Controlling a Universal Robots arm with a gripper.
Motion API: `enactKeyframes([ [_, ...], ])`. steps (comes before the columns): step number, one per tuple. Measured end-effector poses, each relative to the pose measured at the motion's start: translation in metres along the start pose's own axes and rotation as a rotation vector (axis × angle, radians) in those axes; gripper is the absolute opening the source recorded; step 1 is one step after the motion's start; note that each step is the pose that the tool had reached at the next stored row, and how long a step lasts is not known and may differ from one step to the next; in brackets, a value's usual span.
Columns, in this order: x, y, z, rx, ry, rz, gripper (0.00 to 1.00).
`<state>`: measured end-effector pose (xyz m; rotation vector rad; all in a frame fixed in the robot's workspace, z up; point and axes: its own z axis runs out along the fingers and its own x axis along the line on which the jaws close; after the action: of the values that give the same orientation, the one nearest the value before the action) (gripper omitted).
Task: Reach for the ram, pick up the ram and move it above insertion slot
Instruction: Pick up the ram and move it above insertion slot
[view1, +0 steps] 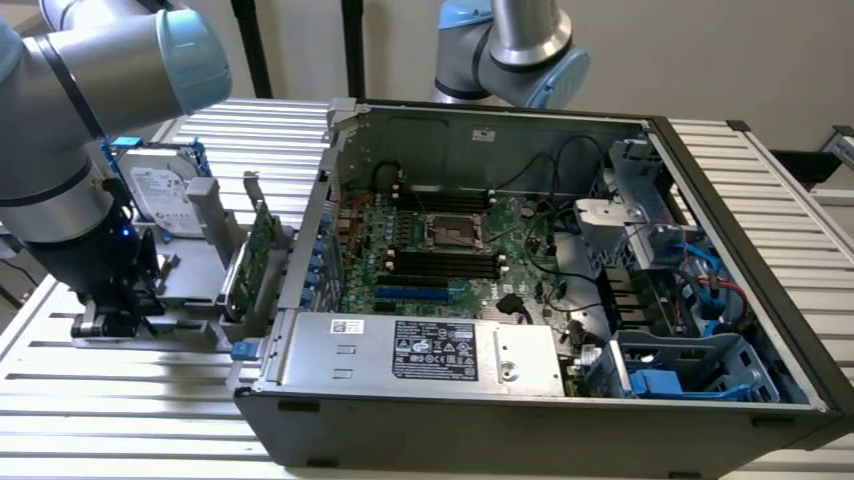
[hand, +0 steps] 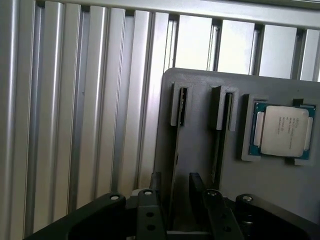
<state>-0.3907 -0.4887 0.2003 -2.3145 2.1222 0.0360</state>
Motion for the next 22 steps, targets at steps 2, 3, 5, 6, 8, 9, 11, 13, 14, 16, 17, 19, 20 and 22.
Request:
enactKeyframes([
  [2, -0.0001, 0.0001, 0.0007, -0.0002, -0.0002, 0.000, 0.36],
  [3, -0.0001, 0.0001, 0.0010, -0.0003, -0.0002, 0.000, 0.35],
  [5, -0.0002, 0.0000, 0.0013, -0.0004, -0.0002, 0.000, 0.28],
  [6, -0.0001, 0.0001, 0.0013, -0.0007, 0.0000, 0.000, 0.22],
  [8, -0.0002, 0.0001, 0.0014, -0.0014, -0.0003, 0.000, 0.16],
  [9, -0.0002, 0.0001, 0.0014, -0.0014, -0.0003, 0.000, 0.13],
  [11, -0.0002, 0.0001, 0.0014, -0.0015, -0.0003, 0.000, 0.13],
  [13, -0.0002, 0.0000, 0.0015, -0.0015, -0.0004, 0.001, 0.13],
  [14, -0.0001, 0.0000, 0.0015, -0.0015, -0.0004, 0.002, 0.13],
  [16, -0.0001, -0.0001, 0.0015, -0.0018, -0.0005, 0.007, 0.13],
  [17, -0.0001, -0.0001, 0.0015, -0.0021, -0.0007, 0.014, 0.13],
  [19, -0.0001, -0.0002, 0.0016, -0.0034, -0.0010, 0.024, 0.13],
  [20, -0.0001, -0.0002, 0.0016, -0.0043, -0.0011, 0.030, 0.13],
  [22, -0.0001, -0.0002, 0.0015, -0.0072, -0.0016, 0.044, 0.13],
])
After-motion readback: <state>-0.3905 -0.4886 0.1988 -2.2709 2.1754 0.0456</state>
